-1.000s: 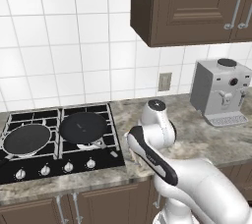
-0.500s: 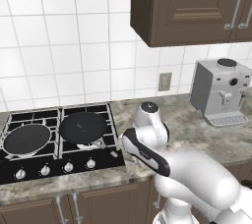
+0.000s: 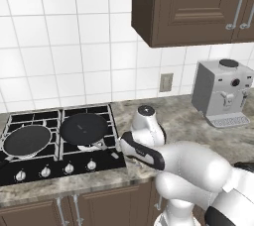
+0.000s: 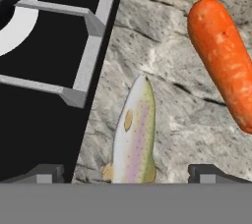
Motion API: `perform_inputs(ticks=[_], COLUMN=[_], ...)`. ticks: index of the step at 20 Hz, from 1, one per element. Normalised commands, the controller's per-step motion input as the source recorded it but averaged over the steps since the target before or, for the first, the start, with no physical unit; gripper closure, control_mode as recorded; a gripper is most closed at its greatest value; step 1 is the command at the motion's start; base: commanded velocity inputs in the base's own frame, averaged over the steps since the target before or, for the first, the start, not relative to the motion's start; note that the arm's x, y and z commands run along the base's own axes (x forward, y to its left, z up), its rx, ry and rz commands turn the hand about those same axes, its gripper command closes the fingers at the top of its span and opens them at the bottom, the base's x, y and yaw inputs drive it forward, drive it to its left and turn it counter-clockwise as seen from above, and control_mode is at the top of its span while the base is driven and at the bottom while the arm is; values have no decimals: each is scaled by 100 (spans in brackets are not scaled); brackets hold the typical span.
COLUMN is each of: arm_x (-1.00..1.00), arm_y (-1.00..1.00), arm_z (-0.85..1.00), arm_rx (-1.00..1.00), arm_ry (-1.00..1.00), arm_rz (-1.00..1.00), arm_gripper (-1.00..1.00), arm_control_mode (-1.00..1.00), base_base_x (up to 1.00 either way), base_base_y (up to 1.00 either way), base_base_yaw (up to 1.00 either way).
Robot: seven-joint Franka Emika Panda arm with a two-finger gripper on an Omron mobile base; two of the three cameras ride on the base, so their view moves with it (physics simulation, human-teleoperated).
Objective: Place both pans onto different burners. Then place the carrot and the fish on different pans.
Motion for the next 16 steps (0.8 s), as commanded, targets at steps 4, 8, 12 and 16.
perform_inputs(ticks=[4, 8, 12, 16], arm_x=[5, 0, 0, 2], arm_y=[0, -4, -10, -12], arm_z=[-27, -24, -25, -25], arm_rx=[0, 0, 0, 0], arm_ry=[0, 0, 0, 0], arm_rz=[-1, -1, -1, -1], arm_gripper=[-100, -100, -100, -100], arm_control_mode=[-100, -100, -100, -100], base_base_x=[0, 0, 0, 0], base_base_y=[0, 0, 0, 0], base_base_yaw=[0, 0, 0, 0])
